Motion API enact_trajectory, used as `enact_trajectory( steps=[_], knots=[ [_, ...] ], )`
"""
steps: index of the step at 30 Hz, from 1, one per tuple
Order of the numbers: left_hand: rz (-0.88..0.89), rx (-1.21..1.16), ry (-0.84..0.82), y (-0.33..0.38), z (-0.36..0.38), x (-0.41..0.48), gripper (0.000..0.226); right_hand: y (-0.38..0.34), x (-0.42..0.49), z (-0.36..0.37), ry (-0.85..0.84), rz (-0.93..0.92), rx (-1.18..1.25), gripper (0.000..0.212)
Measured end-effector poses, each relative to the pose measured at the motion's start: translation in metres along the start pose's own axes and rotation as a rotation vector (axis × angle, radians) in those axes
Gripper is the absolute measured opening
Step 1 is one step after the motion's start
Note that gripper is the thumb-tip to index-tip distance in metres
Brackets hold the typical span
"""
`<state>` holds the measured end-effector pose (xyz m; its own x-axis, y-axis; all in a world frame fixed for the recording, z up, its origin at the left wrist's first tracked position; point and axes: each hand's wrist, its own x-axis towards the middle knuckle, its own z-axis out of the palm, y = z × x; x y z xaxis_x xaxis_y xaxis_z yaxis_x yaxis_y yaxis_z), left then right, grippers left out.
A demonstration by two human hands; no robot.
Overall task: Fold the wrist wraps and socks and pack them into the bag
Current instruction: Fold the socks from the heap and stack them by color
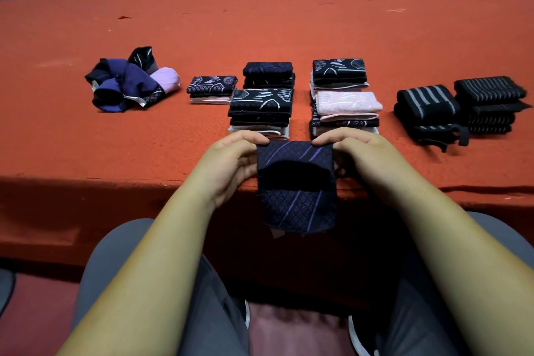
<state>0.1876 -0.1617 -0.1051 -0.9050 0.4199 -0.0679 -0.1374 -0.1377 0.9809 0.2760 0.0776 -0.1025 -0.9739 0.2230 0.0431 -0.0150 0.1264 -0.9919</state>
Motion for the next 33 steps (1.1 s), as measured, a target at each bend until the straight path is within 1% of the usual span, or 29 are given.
enact_trajectory(
  steps=[3,4,5,7,8,10,12,15,18,20,21,24,25,27,29,33],
  knots=[
    [0.015,-0.022,-0.003,0.002,0.002,-0.001,0.032,0.001,0.002,-0.002,-0.049,0.034,0.059,0.023],
    [0.018,-0.029,-0.013,0.002,0.002,-0.001,0.03,0.001,0.002,-0.002,-0.065,0.021,0.05,0.024],
    [0.023,-0.033,-0.028,0.003,0.003,-0.002,0.026,0.002,0.001,-0.003,-0.077,-0.001,0.014,0.023],
    [0.04,-0.003,-0.073,0.001,0.002,-0.003,0.008,0.004,-0.001,-0.002,-0.098,-0.021,-0.041,0.015],
    [0.045,0.032,-0.091,-0.002,0.001,-0.002,0.015,0.005,-0.002,-0.001,-0.104,-0.013,-0.039,0.015],
    [0.027,0.146,-0.112,-0.006,-0.002,-0.002,0.037,0.008,-0.002,0.0,-0.096,-0.001,0.002,0.019],
    [0.025,0.252,-0.142,-0.006,-0.002,-0.002,0.045,0.01,-0.001,0.0,-0.072,-0.01,0.019,0.022],
    [0.034,0.334,-0.146,-0.006,-0.002,-0.001,0.042,0.01,-0.002,0.0,-0.069,-0.049,0.031,0.032],
    [0.046,0.256,-0.119,-0.004,0.0,-0.002,0.035,0.007,-0.005,0.005,-0.048,-0.066,0.13,0.038],
    [0.058,0.156,-0.114,-0.002,0.002,-0.005,0.034,0.005,-0.007,0.007,-0.045,-0.076,0.193,0.036],
    [0.069,0.122,-0.107,-0.001,0.004,-0.006,0.033,0.005,-0.007,0.006,-0.064,-0.09,0.16,0.034],
    [0.117,0.059,-0.055,-0.001,0.006,-0.008,0.03,0.004,-0.011,0.003,-0.194,-0.104,-0.051,0.03],
    [0.129,0.049,-0.04,-0.001,0.006,-0.008,0.031,0.004,-0.011,0.004,-0.204,-0.093,-0.062,0.028],
    [0.131,0.064,-0.023,0.001,0.005,-0.009,0.031,0.006,-0.01,0.004,-0.164,-0.072,0.006,0.021],
    [0.102,0.105,-0.057,0.001,0.002,-0.009,0.029,0.006,-0.011,0.006,-0.14,-0.061,0.061,0.021],
    [0.025,0.219,-0.176,-0.001,0.002,-0.011,0.029,0.008,-0.01,0.007,-0.097,-0.051,0.104,0.021]
  ],
)
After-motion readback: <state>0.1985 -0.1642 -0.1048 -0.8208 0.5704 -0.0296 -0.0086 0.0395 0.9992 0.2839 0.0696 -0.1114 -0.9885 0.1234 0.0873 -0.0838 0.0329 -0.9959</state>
